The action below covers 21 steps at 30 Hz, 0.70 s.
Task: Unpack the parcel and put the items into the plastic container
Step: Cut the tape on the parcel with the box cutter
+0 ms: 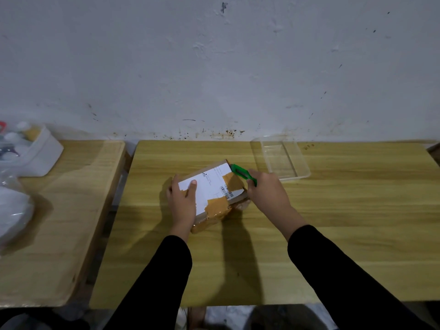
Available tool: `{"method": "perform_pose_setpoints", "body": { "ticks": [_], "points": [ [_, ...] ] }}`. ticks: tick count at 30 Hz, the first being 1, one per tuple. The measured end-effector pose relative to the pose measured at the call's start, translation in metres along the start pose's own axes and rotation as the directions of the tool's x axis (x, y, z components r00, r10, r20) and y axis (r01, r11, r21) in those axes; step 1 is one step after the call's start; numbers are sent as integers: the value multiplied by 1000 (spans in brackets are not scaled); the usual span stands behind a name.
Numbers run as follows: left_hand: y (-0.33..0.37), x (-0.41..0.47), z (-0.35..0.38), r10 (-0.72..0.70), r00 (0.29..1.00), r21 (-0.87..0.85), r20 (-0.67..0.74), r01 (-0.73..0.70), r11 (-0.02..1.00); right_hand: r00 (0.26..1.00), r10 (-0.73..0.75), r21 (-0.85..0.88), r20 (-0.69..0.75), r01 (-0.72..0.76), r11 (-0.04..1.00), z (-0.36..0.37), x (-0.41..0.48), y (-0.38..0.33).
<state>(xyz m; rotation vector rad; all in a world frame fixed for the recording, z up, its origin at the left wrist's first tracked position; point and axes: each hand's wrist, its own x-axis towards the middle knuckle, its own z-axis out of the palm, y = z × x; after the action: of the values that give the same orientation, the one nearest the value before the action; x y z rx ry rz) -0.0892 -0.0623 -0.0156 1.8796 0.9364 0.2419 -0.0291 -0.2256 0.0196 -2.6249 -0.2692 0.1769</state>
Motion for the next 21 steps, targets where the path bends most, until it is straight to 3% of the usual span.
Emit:
{"method": "perform_pose_setpoints", "body": {
  "ticks": [14,18,21],
  "points": [
    [-6,9,-1,-39,999,-103,-22,37,994,997,-34,-162,73,45,986,-19,-35,5],
    [-1,6,-2,-47,998,-91,-50,42,995,998,-50,-151,46,57,987,-17,-51,21],
    [7,-9,3,-113,987,-124,-116,98,987,998,-23,-59,-54,20,998,-21,-61,29]
  ]
}}
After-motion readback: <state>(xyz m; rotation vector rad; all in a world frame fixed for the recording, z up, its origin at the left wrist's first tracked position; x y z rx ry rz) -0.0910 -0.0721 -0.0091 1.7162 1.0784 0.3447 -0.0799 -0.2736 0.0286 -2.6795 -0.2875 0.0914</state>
